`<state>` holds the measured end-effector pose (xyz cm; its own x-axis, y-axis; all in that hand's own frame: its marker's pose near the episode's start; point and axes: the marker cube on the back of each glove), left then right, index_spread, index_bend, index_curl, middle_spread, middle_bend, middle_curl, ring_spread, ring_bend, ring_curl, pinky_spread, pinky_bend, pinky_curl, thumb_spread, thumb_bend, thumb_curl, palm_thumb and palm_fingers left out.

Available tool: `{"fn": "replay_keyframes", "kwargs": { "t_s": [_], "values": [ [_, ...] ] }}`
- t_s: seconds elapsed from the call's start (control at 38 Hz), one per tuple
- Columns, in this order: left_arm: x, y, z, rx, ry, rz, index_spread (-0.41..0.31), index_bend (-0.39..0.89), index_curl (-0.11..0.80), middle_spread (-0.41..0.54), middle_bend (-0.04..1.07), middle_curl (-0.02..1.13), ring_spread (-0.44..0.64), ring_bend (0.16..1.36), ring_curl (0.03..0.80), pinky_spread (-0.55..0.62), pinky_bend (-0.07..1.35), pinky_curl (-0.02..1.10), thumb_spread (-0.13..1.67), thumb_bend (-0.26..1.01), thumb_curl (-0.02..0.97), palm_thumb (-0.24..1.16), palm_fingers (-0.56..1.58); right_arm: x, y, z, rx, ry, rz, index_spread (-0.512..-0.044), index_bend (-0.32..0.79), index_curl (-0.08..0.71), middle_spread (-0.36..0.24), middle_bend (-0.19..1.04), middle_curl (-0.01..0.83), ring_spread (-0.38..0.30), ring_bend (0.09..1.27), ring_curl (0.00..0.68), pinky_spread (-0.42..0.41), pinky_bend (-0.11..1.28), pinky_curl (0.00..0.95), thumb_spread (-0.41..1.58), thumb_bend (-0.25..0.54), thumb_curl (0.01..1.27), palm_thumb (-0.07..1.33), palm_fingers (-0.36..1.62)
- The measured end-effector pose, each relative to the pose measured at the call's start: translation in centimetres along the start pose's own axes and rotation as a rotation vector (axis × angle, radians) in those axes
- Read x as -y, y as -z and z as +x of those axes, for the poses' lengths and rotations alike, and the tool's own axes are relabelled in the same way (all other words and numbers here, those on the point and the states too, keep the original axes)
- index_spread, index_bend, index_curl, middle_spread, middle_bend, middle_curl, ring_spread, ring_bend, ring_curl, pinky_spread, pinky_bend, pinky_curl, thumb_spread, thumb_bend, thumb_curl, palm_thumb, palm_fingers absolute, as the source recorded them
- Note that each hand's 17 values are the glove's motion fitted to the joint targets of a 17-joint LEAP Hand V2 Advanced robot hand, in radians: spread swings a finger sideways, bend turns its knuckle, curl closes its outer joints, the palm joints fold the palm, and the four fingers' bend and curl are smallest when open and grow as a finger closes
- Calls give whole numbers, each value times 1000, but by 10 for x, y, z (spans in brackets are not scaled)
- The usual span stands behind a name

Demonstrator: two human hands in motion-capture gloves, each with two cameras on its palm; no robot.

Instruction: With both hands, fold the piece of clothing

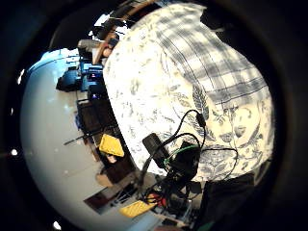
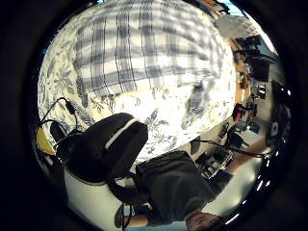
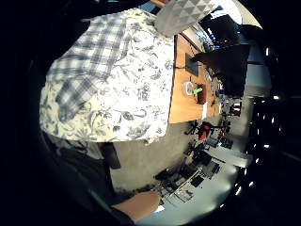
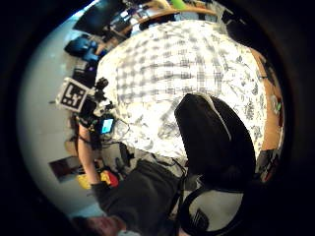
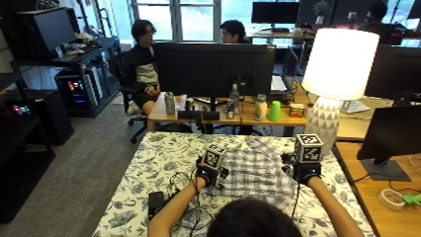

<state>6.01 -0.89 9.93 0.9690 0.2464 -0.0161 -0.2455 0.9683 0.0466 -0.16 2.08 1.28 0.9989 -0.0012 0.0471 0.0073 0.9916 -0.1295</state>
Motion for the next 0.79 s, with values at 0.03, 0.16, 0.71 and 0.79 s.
{"fn": "replay_keyframes", "kwargs": {
  "t_s": [0.03, 0.16, 0.71, 0.79],
  "values": [
    [-4, -4, 3, -8, -8, -42, 4, 143, 197, 241, 186, 233, 266, 702, 280, 278, 623, 325, 1044, -15, 203, 142, 54, 3, -3, 1, -1, -2, 1, -296, 140, 291, -26, 212, 343, 51, 303, 288, 229, 264, 306, 1351, 166, 164, 468, 533],
    [1, -44, 7, 39, 126, -254, -20, 185, 229, 231, 167, 238, 257, 682, 278, 272, 601, 323, 1022, -21, 216, 154, 78, 19, -23, 11, -1, -19, 9, -296, 139, 292, -26, 210, 352, 48, 305, 298, 226, 259, 314, 1356, 150, 169, 475, 533],
    [42, -86, 23, -11, 29, -52, -98, 394, 381, 99, 154, 249, 106, 595, 265, 186, 418, 289, 1095, 13, 243, 244, 355, 10, -91, 17, 84, 35, -110, -296, 138, 293, -26, 195, 375, 45, 304, 324, 225, 254, 334, 1366, 88, 184, 505, 534],
    [48, -76, 25, 6, 39, 26, -147, 595, 446, 29, 153, 254, 48, 529, 251, 147, 330, 270, 1179, 52, 246, 316, 488, 1, -99, 3, 87, 80, -136, -296, 140, 294, -26, 196, 378, 45, 305, 327, 225, 247, 336, 1369, 82, 186, 511, 532]
  ]
}}
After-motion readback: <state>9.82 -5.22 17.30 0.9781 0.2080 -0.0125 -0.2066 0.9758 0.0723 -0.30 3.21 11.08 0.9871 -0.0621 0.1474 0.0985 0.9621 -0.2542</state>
